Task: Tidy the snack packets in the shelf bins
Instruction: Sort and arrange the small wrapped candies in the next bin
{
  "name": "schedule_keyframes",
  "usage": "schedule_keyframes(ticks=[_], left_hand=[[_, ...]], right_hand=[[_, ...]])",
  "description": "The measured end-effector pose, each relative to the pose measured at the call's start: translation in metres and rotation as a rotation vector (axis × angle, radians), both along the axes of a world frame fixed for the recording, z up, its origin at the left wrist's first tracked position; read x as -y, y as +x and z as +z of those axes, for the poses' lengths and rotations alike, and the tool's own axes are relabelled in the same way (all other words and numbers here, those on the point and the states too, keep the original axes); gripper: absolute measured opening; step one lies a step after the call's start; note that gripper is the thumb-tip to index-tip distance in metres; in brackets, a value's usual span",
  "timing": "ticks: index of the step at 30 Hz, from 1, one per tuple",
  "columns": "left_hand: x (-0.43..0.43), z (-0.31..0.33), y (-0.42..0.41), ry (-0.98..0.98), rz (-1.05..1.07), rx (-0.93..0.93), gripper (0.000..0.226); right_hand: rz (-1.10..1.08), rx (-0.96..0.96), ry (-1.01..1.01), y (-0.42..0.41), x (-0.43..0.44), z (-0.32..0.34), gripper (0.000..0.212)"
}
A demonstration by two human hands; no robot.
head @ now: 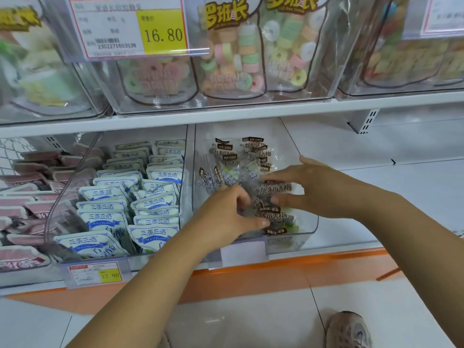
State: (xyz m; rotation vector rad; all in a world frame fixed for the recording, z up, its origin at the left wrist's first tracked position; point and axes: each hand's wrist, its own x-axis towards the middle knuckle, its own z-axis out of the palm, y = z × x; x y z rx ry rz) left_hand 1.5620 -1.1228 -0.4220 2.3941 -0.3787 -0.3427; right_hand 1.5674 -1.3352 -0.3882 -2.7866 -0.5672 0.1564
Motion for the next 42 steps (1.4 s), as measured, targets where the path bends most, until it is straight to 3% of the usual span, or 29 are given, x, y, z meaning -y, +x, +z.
schedule_keyframes(ticks=[5,8,11,13,15,16,17,21,24,27,30,33,37,39,42], left_hand=[[0.004,-0.005,-0.007,-0.053,0.025,0.074,0.086],[0.005,-0.008,-0.007,-0.002,-0.034,0.062,0.069],[0.004,-0.01,-0.008,0.088,-0.109,0.037,0.06],[0.002,-0.01,-0.008,0.095,-0.131,0.016,0.06],[0.002,-0.01,-0.01,0.101,-0.132,0.03,0.062],[0.003,-0.009,-0.01,0.094,-0.132,0.052,0.064],[0.004,-0.009,-0.01,0.078,-0.13,0.072,0.065],[0.005,-0.007,-0.005,0.028,-0.112,0.071,0.072],[0.004,-0.007,-0.003,0.002,-0.125,0.052,0.071],[0.003,-0.005,-0.002,-0.02,-0.121,0.042,0.068],[0.003,-0.005,-0.003,-0.025,-0.11,0.025,0.071],[0.002,-0.006,-0.003,-0.039,-0.097,0.007,0.073],[0.002,-0.007,-0.005,-0.051,-0.085,0.031,0.07],[0.001,-0.006,-0.006,-0.055,-0.085,0.06,0.07],[0.0,-0.006,-0.006,-0.045,-0.09,0.099,0.069]], right_hand=[[0.04,0.087,-0.273,-0.012,-0.008,-0.004,0.042],[0.061,0.065,-0.364,-0.021,-0.013,-0.005,0.055],[0.026,-0.079,-0.268,-0.022,-0.019,0.005,0.072],[0.004,-0.053,-0.242,-0.01,-0.022,0.015,0.08],[-0.05,0.118,-0.103,0.009,-0.027,0.025,0.051],[-0.063,0.154,0.008,0.022,-0.03,0.026,0.032],[-0.075,0.136,0.071,0.034,-0.036,0.026,0.027],[-0.229,-0.225,-0.132,0.082,-0.058,0.0,0.049],[-0.297,-0.329,-0.051,0.093,-0.061,-0.014,0.029],[-0.285,-0.275,0.098,0.09,-0.056,-0.002,0.02],[-0.416,-0.182,0.193,0.088,-0.044,0.018,0.02],[-0.473,-0.278,0.185,0.083,-0.028,0.031,0.034],[-0.385,-0.264,0.504,0.065,-0.021,0.03,0.018],[-0.365,-0.265,0.572,0.062,-0.018,0.031,0.003],[-0.38,-0.388,0.67,0.063,-0.012,0.033,0.01]])
